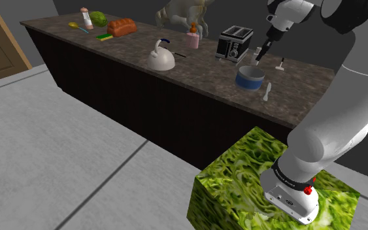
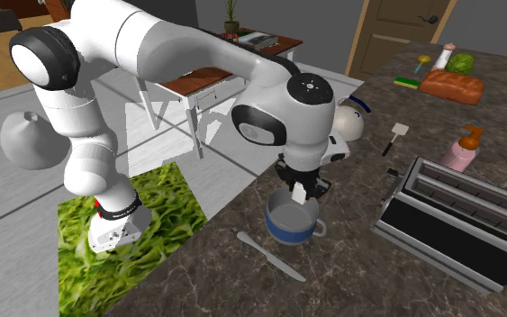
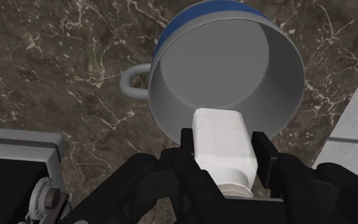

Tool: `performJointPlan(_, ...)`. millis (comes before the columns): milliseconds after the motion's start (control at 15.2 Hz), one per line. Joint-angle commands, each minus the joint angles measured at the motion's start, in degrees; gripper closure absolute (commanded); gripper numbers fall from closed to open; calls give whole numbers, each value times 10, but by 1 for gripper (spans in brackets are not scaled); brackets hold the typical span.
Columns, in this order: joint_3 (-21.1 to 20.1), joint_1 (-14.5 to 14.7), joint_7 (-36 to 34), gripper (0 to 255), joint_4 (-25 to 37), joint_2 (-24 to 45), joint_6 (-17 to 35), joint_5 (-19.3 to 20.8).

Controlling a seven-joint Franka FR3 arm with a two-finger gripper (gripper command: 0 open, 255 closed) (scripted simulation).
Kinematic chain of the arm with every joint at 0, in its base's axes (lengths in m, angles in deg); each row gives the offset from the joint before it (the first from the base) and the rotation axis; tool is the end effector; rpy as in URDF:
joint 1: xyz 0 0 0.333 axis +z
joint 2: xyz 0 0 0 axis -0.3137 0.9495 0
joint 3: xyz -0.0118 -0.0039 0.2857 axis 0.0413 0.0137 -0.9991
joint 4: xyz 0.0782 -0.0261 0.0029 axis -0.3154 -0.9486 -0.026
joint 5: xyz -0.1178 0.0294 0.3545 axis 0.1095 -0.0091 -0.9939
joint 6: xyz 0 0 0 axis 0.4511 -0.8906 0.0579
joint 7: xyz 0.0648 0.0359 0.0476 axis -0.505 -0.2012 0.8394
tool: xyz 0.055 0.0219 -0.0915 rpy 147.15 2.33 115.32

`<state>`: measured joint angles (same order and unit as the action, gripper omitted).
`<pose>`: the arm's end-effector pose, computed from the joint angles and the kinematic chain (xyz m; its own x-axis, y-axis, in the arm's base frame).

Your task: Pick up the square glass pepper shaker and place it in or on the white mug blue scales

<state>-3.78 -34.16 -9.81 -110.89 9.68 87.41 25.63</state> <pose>0.4010 -0.4120 0.4390 0.9009 0.3563 0.2477 0.3744 -0.9268 -0.0288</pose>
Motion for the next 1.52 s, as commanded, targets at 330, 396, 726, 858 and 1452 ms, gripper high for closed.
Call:
performJointPlan(330,-3,-2,21,255,-33,17,44,-19)
performJointPlan(396,-3,-2,23,255,-36,19,49,-21)
performJointPlan(726,-3,-2,23,255,-36,19,49,-21)
performJointPlan(858,-3,-2,23,255,-36,19,49,-21)
performJointPlan(1452,2,-4,13,0,-17,3,17,-5)
